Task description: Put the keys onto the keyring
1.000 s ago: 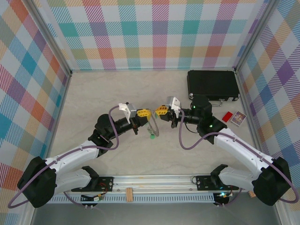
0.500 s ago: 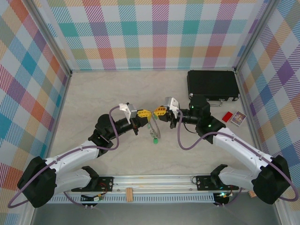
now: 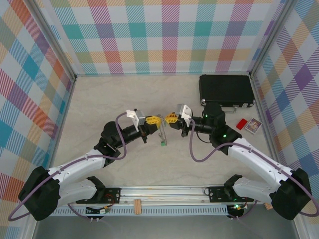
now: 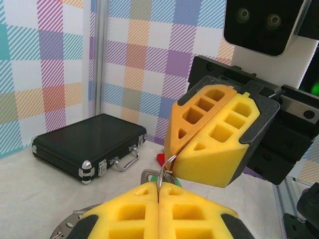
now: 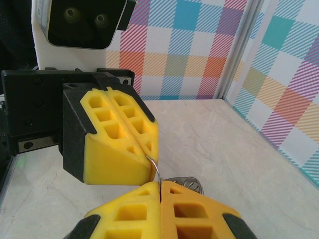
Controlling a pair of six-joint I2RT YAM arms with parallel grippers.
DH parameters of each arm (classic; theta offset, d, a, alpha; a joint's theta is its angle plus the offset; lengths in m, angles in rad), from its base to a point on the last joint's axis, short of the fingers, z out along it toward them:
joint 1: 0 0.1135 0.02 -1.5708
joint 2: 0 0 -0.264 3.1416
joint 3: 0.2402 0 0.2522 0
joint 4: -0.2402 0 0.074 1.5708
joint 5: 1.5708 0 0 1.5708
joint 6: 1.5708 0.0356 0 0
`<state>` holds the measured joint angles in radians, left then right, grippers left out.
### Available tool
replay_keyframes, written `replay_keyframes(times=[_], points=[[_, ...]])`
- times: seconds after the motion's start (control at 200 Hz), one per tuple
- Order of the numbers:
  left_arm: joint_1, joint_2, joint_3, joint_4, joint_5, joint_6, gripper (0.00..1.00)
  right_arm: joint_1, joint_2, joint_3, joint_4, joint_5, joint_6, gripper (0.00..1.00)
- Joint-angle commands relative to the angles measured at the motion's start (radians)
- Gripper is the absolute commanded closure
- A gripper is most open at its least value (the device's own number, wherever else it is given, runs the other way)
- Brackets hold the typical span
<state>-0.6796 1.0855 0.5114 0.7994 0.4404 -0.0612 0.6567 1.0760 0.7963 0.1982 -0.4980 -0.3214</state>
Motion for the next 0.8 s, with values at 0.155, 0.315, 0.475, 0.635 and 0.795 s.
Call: replay_keyframes(times=[0.155,0.315,0.475,0.635,0.795], points=[[-0.01,-0.026,0.017,0.075,-0.031,-0.025,1.0,0.014,-0.019,-0.01,-0.016,-0.057,-0.022,1.0],[-0.01,-0.021,0.021,0.075,-0.029,-0.032,1.0,0.036,-0.013,-0.005,-0.045,-0.033,-0.061,1.0],[-0.01,-0.021,0.019,0.077,-0.031,-0.032,1.0,0.056,-0.008,-0.002,-0.067,-0.017,-0.091,1.0],[-0.01,-0.021,0.019,0.077,-0.029,-0.032,1.0,0.063,-0.013,-0.009,-0.062,0.001,-0.1,1.0],[-0.009,-0.02,0.019,0.078,-0.028,-0.032,1.0,0.063,-0.019,-0.009,-0.065,0.006,-0.102,1.0]])
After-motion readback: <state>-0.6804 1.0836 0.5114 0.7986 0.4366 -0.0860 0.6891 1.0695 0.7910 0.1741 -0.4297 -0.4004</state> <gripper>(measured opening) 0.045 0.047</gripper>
